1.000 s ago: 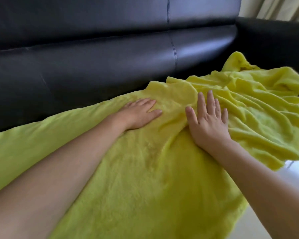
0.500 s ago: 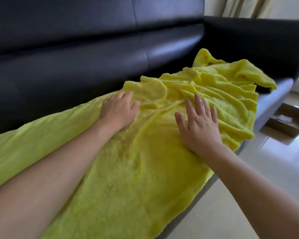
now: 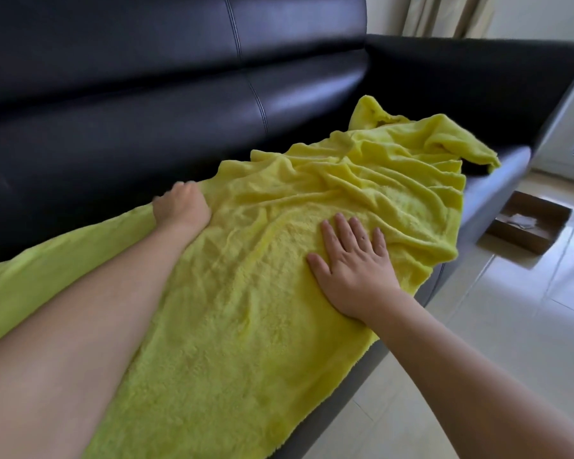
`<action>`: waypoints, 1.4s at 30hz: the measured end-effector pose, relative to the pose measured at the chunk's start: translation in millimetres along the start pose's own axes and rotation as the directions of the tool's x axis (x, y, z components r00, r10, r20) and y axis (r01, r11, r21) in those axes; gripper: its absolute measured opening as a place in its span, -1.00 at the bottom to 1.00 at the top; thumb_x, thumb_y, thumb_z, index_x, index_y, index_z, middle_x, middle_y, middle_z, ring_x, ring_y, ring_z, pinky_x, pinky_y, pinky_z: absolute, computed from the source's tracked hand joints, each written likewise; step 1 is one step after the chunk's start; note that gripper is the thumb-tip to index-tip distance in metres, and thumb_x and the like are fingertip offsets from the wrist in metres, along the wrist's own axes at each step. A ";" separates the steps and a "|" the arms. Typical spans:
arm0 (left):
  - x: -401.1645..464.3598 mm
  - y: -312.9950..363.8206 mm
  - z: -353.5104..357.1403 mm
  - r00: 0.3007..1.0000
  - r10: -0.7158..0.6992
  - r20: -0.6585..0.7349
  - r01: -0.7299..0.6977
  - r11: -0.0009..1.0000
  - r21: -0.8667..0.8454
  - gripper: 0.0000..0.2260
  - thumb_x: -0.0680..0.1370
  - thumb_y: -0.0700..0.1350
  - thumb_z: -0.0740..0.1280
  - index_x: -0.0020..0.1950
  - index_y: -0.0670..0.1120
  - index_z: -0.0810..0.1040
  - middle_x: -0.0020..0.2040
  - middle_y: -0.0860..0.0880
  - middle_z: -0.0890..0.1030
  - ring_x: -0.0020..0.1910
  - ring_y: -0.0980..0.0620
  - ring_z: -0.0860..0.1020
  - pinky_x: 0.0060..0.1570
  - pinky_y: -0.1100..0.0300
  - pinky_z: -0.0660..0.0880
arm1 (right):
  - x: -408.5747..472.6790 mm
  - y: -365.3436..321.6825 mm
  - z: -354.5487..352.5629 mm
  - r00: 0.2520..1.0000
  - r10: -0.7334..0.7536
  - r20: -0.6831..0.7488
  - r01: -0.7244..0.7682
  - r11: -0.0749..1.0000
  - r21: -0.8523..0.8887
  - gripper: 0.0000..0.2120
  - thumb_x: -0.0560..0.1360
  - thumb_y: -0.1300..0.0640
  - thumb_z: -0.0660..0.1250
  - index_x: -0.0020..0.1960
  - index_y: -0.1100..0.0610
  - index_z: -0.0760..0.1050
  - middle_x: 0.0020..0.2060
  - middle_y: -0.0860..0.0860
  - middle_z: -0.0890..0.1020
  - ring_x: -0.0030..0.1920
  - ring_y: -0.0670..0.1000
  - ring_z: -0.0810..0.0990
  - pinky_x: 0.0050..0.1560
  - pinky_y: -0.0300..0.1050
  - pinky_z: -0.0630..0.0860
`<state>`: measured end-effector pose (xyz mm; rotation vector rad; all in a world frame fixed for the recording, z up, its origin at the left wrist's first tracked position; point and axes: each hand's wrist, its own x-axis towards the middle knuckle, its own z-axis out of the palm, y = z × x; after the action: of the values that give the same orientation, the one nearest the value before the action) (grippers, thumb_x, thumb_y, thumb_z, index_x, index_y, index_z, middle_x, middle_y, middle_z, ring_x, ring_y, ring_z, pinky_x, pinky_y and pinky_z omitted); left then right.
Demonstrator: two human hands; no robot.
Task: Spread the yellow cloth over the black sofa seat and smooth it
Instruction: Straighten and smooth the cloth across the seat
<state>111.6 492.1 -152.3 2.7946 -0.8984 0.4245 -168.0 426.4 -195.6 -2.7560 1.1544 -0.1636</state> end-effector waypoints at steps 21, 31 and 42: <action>-76.0 89.7 0.9 0.828 0.471 0.303 -0.447 0.882 -0.149 -0.36 0.56 0.37 -0.16 0.59 0.15 -0.09 0.60 0.05 -0.08 0.57 -0.04 -0.09 0.49 -0.18 -0.17 | -17.9 54.1 -30.1 0.631 0.679 0.377 -0.264 -0.270 0.926 -0.64 0.40 0.21 0.48 0.14 0.13 0.45 0.08 0.11 0.58 0.04 0.19 0.59 0.06 0.11 0.57; -77.8 87.4 1.0 0.860 0.447 0.245 -0.423 0.895 -0.144 -0.41 0.59 0.33 -0.11 0.58 0.15 0.01 0.60 0.05 0.04 0.56 -0.01 0.01 0.51 -0.11 -0.05 | -5.0 54.1 -52.8 0.666 0.530 0.524 -0.331 -0.420 0.845 -0.61 0.55 0.15 0.34 0.36 0.08 0.39 0.23 0.11 0.53 0.16 0.19 0.55 0.19 0.18 0.50; -54.5 101.3 -13.4 0.880 0.346 0.325 -0.289 0.934 -0.211 -0.45 0.59 0.34 -0.11 0.56 0.26 -0.07 0.59 0.14 -0.14 0.57 -0.02 -0.13 0.47 -0.22 -0.20 | 1.8 75.6 -46.3 0.428 0.849 0.309 -0.449 -0.096 0.888 -0.45 0.47 -0.03 0.32 0.33 0.14 0.19 0.30 0.14 0.28 0.31 0.22 0.32 0.32 0.08 0.34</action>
<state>6.4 443.6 -149.1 2.6214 -1.4146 -0.1245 -226.8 368.4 -163.5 -0.8449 1.6747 -0.9075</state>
